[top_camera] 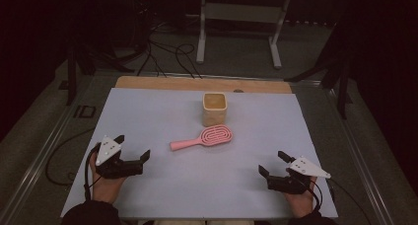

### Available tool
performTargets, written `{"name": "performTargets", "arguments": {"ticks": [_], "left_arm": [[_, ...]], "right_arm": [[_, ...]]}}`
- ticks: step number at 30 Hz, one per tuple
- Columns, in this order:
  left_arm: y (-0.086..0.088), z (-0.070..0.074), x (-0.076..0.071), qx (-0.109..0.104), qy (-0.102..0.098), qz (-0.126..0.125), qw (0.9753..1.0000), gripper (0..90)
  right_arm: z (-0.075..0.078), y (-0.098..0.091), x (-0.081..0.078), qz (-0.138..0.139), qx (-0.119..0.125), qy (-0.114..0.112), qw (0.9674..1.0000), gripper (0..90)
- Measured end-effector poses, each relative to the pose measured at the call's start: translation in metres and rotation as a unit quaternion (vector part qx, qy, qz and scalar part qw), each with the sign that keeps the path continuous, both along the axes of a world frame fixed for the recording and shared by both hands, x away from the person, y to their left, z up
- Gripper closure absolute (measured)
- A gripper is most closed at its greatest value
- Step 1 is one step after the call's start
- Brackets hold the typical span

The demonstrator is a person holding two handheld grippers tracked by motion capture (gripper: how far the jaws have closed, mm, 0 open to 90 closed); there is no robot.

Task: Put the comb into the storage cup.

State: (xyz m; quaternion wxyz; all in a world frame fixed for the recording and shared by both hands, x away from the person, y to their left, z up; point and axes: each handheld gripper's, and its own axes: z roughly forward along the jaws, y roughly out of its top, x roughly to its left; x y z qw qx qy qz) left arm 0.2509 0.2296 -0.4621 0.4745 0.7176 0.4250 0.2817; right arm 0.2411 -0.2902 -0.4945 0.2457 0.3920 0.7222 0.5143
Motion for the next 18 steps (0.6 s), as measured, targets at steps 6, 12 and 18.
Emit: {"name": "performTargets", "arguments": {"ticks": [6, 12, 18], "left_arm": [[0.007, -0.015, -0.019, 0.017, -0.001, 0.003, 0.9999, 0.2], [0.011, -0.03, -0.028, 0.025, 0.01, 0.005, 0.9996, 0.2], [0.016, -0.031, -0.027, -0.003, -0.003, 0.017, 0.9998, 0.2]], "right_arm": [[0.003, -0.002, -0.001, 0.0, 0.006, -0.003, 1.0, 8.7], [0.007, -0.006, 0.002, 0.004, 0.013, -0.006, 0.9999, 8.6], [0.008, -0.007, 0.003, 0.003, 0.015, -0.011, 0.9998, 8.7]]}}
